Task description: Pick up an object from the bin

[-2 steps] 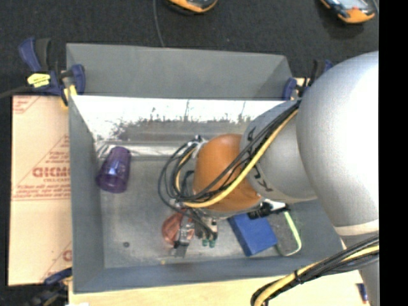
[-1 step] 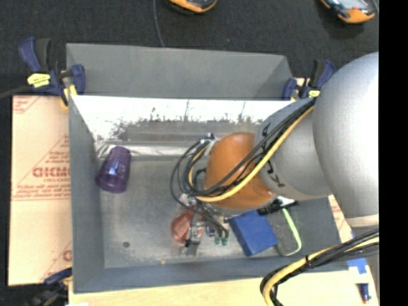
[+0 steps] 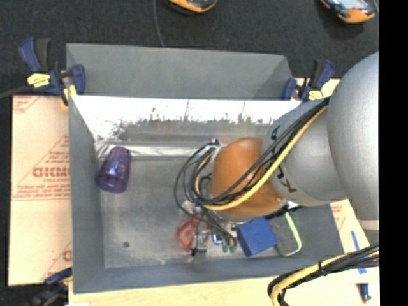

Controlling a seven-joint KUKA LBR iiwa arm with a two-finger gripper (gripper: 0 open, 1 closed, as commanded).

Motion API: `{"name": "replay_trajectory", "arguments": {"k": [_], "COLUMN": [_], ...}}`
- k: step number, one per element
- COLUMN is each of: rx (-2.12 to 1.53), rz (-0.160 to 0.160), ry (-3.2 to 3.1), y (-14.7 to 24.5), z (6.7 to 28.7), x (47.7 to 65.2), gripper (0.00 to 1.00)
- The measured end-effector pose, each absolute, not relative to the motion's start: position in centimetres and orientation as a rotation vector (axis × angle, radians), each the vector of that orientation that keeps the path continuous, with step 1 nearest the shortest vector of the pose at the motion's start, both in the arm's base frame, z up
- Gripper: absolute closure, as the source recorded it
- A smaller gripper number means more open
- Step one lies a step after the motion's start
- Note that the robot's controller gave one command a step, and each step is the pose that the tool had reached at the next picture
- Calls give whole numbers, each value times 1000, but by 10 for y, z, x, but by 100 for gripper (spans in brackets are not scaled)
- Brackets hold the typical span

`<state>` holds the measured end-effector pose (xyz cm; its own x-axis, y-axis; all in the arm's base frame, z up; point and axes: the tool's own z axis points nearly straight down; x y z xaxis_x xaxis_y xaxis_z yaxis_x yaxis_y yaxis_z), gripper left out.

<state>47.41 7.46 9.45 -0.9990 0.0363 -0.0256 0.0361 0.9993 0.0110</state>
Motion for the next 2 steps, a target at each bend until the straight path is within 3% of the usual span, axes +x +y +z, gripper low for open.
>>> {"name": "replay_trajectory", "arguments": {"k": [1,2], "rx": [44,-9], "rz": [14,18], "ry": [3119,3109], "y": [66,35], "z": [79,72], "x": [480,474], "gripper": [100,100]}}
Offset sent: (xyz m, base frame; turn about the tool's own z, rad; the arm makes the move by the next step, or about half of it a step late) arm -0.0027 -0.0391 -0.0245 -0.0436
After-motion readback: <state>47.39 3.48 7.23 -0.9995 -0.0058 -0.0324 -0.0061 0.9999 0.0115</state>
